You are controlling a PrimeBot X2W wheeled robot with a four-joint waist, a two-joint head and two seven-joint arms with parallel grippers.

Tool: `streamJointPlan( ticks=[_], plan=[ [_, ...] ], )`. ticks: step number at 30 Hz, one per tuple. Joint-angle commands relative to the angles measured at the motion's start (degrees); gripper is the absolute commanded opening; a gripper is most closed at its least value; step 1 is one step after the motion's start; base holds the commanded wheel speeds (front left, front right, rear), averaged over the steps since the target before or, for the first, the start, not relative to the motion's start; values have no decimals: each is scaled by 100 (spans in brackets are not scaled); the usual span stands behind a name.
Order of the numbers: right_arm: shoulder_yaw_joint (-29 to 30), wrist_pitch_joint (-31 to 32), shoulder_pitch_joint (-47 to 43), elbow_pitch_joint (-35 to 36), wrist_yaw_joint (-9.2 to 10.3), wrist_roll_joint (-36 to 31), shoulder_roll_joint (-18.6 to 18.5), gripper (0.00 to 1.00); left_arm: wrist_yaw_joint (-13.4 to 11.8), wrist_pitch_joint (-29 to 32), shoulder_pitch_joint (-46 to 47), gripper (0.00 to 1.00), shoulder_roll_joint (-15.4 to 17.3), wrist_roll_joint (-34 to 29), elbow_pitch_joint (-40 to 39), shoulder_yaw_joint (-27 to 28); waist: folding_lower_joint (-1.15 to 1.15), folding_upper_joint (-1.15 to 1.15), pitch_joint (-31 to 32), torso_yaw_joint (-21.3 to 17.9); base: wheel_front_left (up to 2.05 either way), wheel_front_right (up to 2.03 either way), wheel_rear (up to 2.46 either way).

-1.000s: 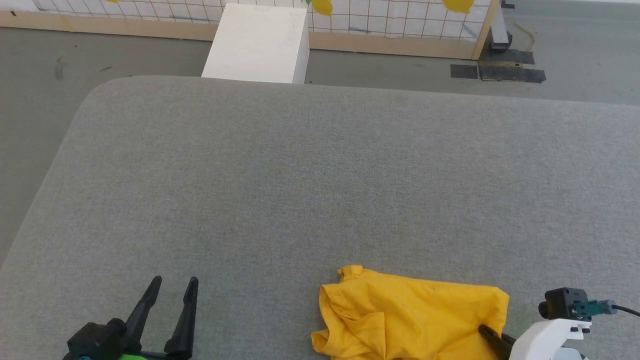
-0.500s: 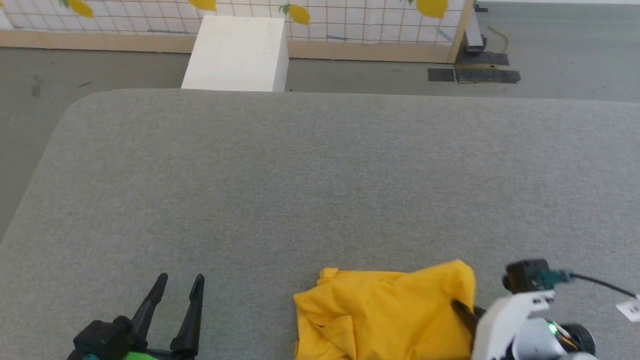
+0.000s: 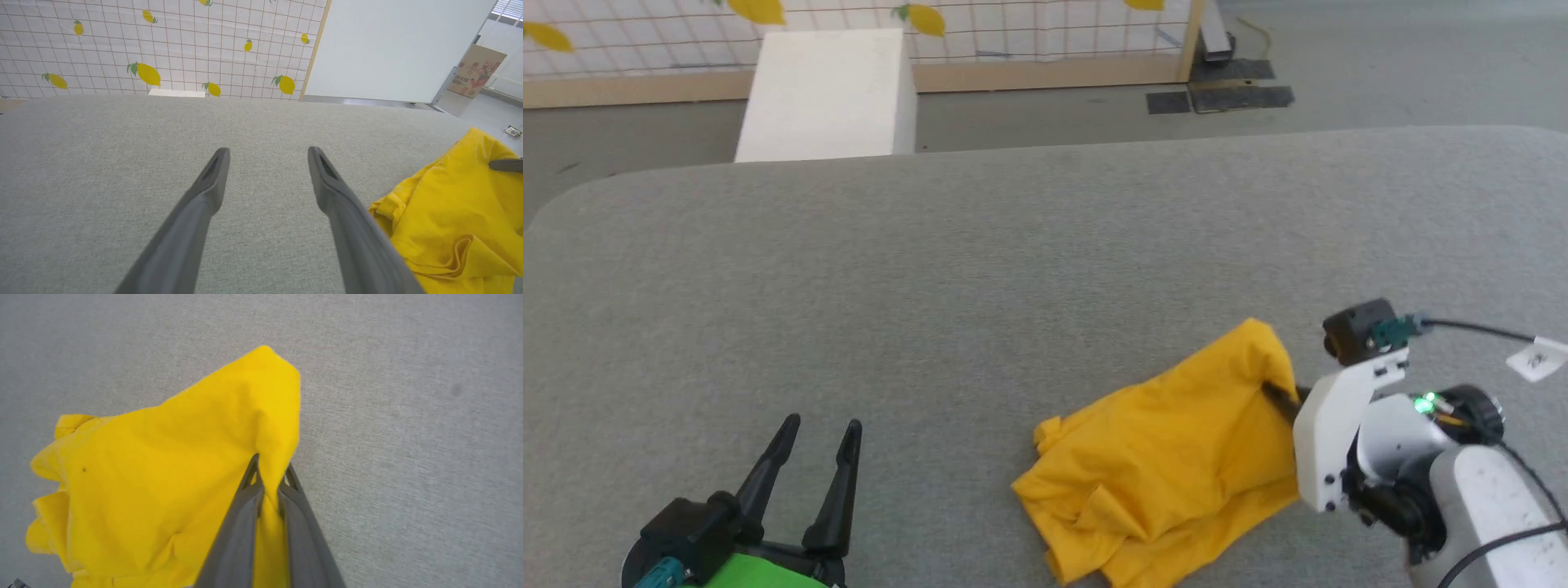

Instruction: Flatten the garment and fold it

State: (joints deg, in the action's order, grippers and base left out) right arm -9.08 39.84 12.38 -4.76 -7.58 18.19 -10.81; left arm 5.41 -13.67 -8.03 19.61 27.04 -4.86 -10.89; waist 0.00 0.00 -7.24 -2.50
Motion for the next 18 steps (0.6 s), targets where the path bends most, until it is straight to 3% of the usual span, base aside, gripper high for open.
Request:
streamJointPlan(
  ticks=[1,18],
  plan=[
    [-5,8,187,-36,9,0,-75,0,-5,25,114,100,50,-38,-49,-18,0,0,-48,-214,0,0,0],
    [82,45,1705,-369,9,-442,-697,0,45,169,468,100,420,-176,-631,-122,0,0,-716,-1082,0,0,0]
  ],
)
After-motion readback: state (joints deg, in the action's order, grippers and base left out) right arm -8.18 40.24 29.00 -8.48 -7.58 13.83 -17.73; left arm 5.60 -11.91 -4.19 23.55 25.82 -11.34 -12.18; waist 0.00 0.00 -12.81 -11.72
